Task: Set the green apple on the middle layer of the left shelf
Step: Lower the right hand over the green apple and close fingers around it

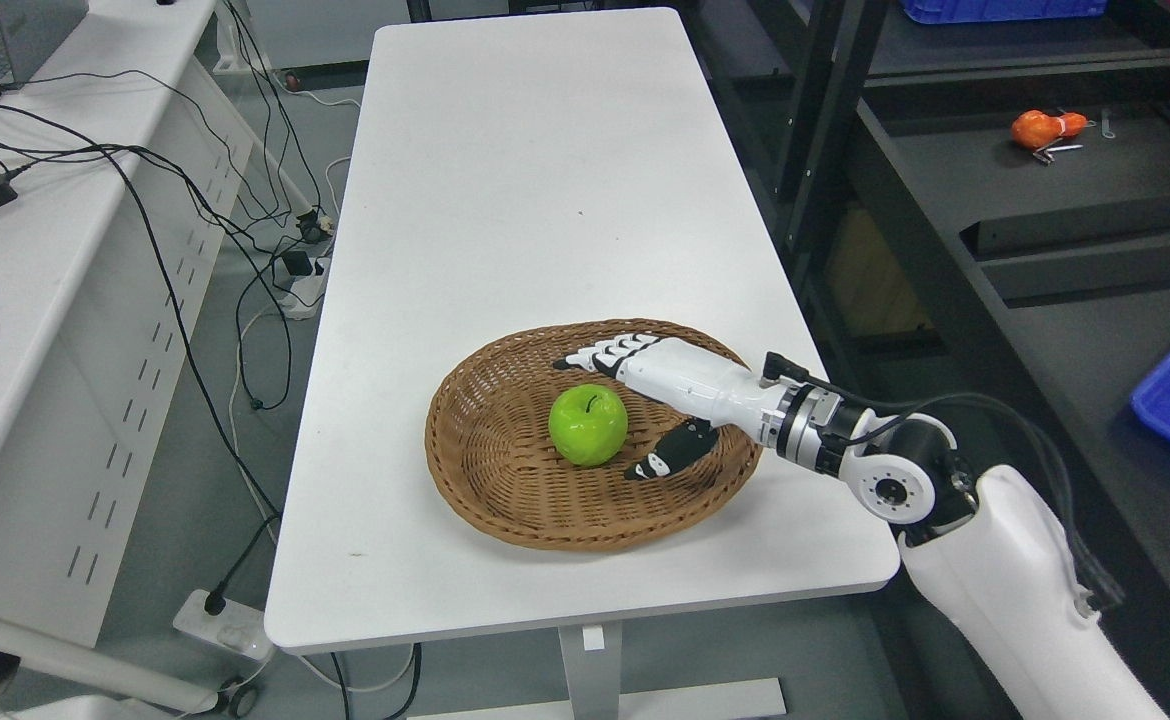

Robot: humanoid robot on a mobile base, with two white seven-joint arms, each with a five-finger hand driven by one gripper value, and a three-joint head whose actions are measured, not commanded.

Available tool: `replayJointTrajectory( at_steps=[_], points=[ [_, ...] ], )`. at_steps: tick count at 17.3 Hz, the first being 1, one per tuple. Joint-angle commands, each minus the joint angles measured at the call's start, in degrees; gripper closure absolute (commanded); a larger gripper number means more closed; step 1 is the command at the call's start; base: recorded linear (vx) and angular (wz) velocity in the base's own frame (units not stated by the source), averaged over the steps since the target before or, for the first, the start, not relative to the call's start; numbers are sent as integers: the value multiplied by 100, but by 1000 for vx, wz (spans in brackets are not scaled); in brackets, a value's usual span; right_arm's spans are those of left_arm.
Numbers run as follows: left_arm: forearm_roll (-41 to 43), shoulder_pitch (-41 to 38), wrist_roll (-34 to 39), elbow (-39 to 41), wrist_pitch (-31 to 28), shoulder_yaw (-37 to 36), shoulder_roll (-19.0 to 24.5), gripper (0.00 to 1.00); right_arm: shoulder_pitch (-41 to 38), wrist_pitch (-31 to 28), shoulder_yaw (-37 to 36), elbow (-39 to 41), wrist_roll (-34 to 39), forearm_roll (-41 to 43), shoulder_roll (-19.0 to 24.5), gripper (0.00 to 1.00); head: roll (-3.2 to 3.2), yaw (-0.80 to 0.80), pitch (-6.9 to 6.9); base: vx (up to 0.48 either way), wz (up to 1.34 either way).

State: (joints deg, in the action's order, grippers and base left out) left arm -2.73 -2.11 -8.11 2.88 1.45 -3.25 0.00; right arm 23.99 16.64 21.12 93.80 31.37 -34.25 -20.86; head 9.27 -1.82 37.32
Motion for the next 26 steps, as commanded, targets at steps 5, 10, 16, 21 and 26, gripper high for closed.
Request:
replayJointTrajectory(
  at_steps=[5,10,16,21,26],
  points=[
    [0,0,2,2,-4,0,100,0,501,181,1280,-749,53,-205,-497,2,0,0,0,82,32],
    [0,0,2,2,-4,0,100,0,510,621,1272,-749,45,-196,-753,2,0,0,0,63,32],
    [0,0,2,2,-4,0,100,0,290,1244,1202,-758,-52,-231,-753,15,0,0,0,37,9],
    [0,0,2,2,-4,0,100,0,273,1325,860,-758,-78,-222,-753,60,0,0,0,0,0],
    [0,0,2,-7,-4,0,100,0,28,1360,-385,-679,-419,-213,-622,99,0,0,0,0,0]
  ],
)
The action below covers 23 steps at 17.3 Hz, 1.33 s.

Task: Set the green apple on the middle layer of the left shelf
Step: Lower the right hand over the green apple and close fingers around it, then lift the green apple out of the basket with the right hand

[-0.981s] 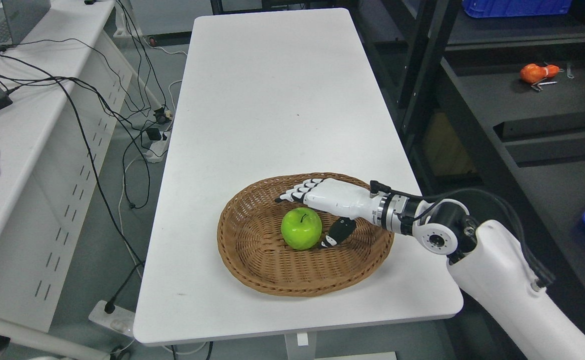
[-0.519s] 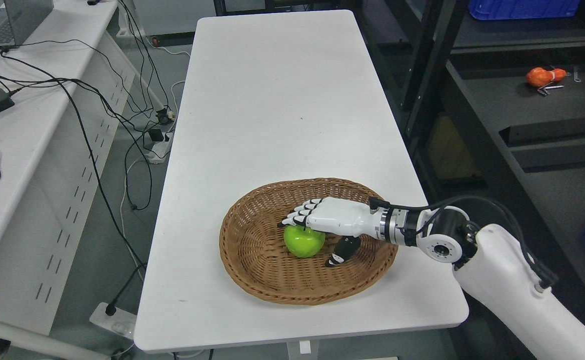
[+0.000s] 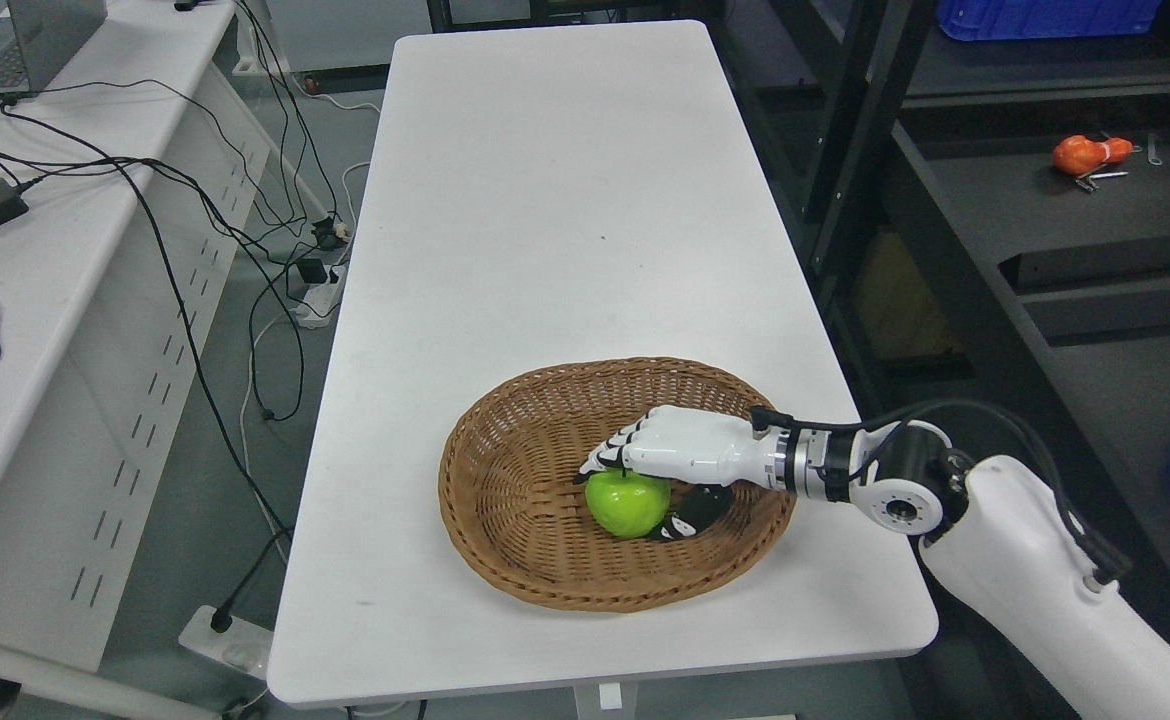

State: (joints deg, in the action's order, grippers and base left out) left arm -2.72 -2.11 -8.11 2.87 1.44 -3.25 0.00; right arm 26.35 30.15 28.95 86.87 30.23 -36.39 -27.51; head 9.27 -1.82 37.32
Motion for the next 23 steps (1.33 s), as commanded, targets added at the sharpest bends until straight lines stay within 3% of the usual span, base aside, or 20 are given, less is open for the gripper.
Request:
replayJointTrajectory(
  at_steps=[1,3,5,8,10,14,23],
  points=[
    [0,0,2,3,5,0,100,0,-297,-35,-1529,49,-560,1,166,100,0,0,0,0,0],
    [0,0,2,3,5,0,100,0,-507,-175,-2320,67,-1261,-139,412,100,0,0,0,0,0],
    [0,0,2,3,-4,0,100,0,-797,-744,-2858,172,-2315,-463,772,100,0,0,0,0,0],
    [0,0,2,3,-4,0,100,0,-1350,-1677,-3027,252,-4029,-720,967,100,0,0,0,0,0],
    [0,0,2,3,-4,0,100,0,-1693,-2195,-3097,322,-4691,-711,1334,100,0,0,0,0,0],
    [0,0,2,3,5,0,100,0,-2054,-2576,-3501,646,-4755,-711,1968,100,0,0,0,0,0],
    [0,0,2,3,-4,0,100,0,-2363,-2479,-3440,1113,-4711,-658,2575,100,0,0,0,-1,-4]
  ],
)
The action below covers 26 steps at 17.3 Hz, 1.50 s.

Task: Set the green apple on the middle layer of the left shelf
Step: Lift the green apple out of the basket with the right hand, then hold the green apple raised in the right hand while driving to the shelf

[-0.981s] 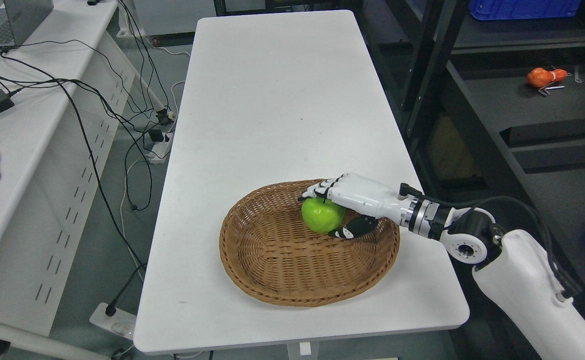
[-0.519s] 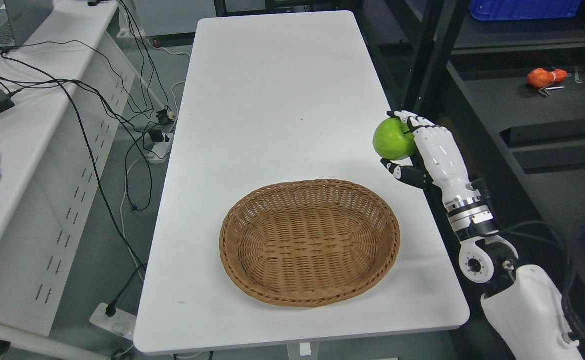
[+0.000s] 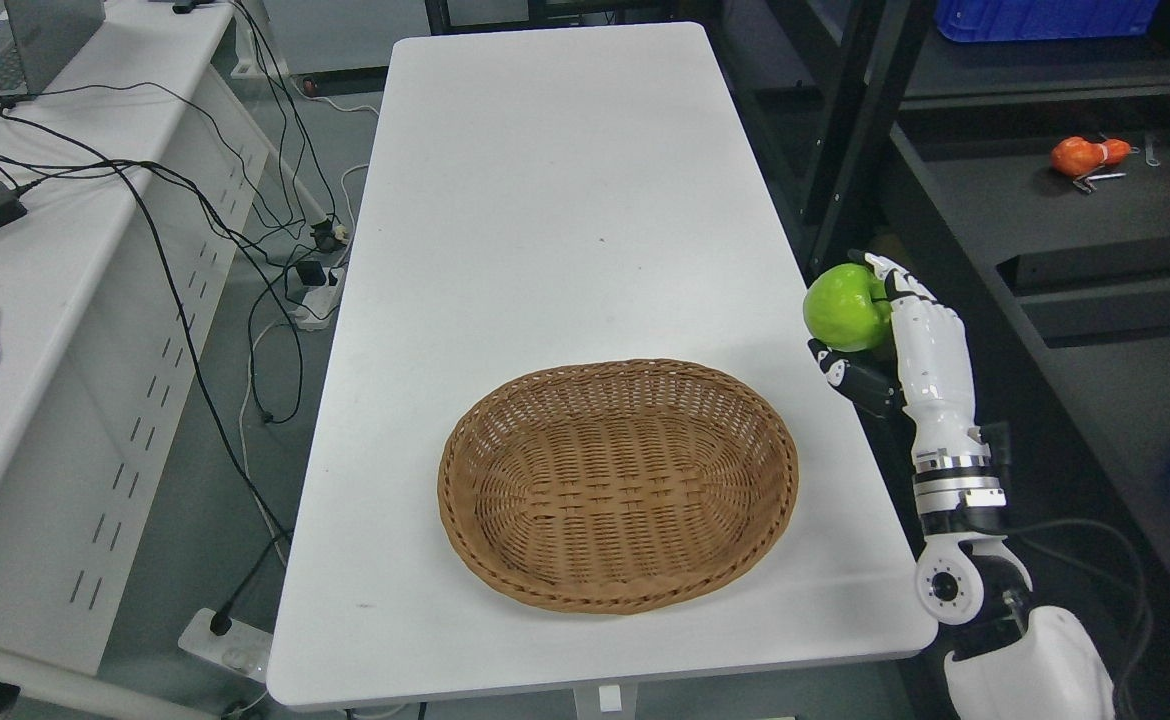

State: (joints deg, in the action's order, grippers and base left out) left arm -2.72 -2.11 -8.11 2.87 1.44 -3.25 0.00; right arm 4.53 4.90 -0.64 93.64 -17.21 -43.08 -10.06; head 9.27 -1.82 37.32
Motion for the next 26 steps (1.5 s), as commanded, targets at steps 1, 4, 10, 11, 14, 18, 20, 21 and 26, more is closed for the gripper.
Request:
replayJointTrajectory(
  at_steps=[1,4,10,11,14,18,20,21,26],
  points=[
    [0,0,2,3,-4,0,100,0,-181,125,-446,436,77,10,906,100,0,0,0,0,0],
    [0,0,2,3,-4,0,100,0,-190,213,-288,436,340,28,906,100,0,0,0,-40,-7],
    [0,0,2,-6,-4,0,100,0,-172,213,-287,444,438,54,906,100,0,0,0,-173,-72],
    [0,0,2,-6,-4,0,100,0,-181,213,-287,436,438,45,906,100,0,0,0,-251,-69],
    [0,0,2,3,-4,0,100,0,-198,222,-287,436,429,45,906,100,0,0,0,-278,-88],
    [0,0,2,3,-4,0,100,0,-321,388,-287,436,420,45,906,100,0,0,0,-297,32],
    [0,0,2,3,-4,0,100,0,-365,407,-287,436,412,45,906,100,0,0,0,-287,149],
    [0,0,2,3,-4,0,100,0,-365,407,-287,436,411,45,906,100,0,0,0,-331,153],
    [0,0,2,3,-4,0,100,0,-392,415,-287,436,403,45,906,100,0,0,0,-333,53]
  ],
)
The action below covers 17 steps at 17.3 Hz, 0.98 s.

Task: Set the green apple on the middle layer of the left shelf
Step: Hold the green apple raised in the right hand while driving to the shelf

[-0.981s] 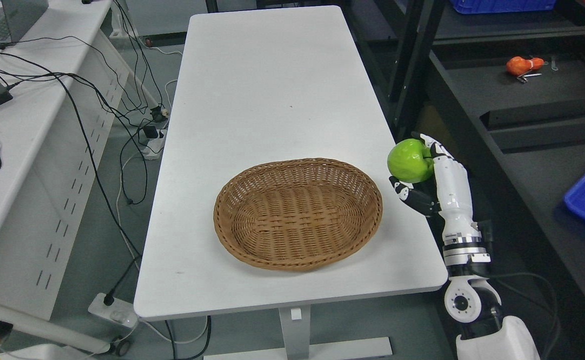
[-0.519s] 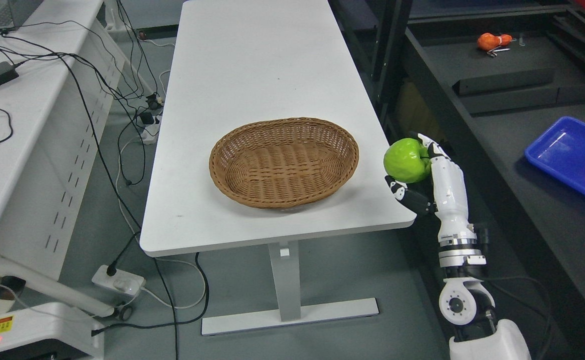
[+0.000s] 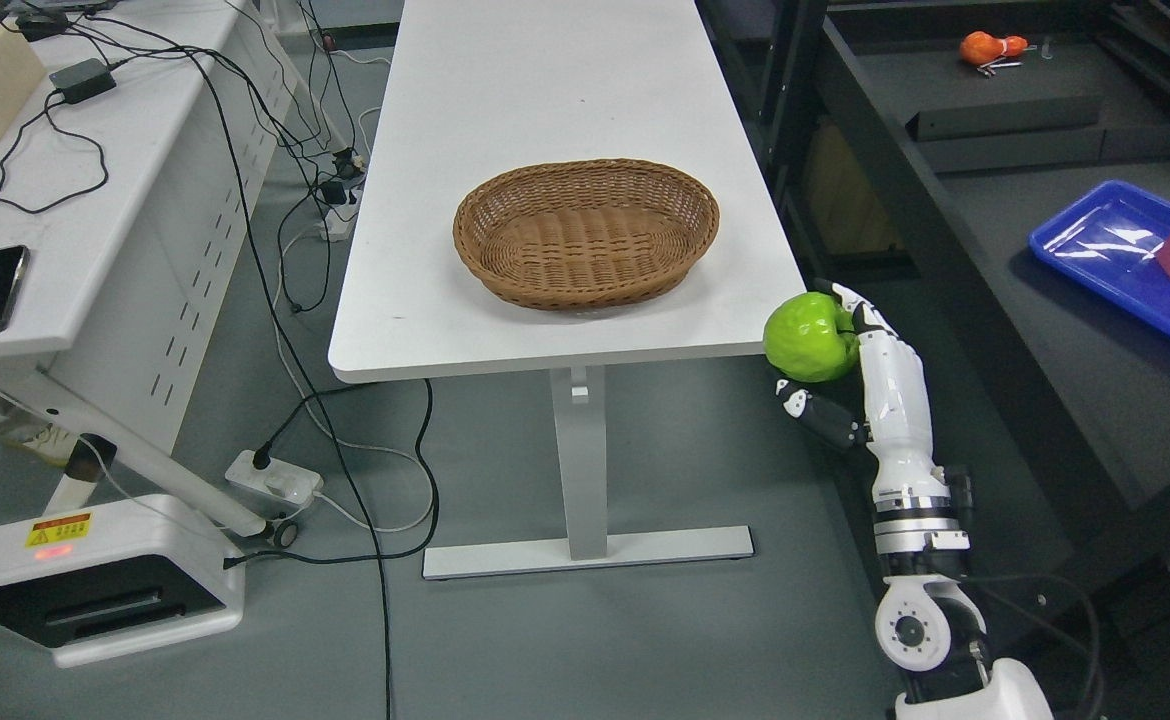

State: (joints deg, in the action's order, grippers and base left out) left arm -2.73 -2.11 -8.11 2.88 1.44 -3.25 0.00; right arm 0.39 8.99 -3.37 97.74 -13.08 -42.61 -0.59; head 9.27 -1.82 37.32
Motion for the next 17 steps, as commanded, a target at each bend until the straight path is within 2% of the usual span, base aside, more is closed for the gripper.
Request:
replayJointTrajectory(
  at_steps=[1,17],
  points=[
    [0,1,2,-7,-4,0,100,0,23,6,-14,26,-10,-1,-41,100,0,0,0,-330,0],
    [0,1,2,2,-4,0,100,0,-39,15,-5,26,-28,-1,-41,100,0,0,0,-299,-48]
  ],
)
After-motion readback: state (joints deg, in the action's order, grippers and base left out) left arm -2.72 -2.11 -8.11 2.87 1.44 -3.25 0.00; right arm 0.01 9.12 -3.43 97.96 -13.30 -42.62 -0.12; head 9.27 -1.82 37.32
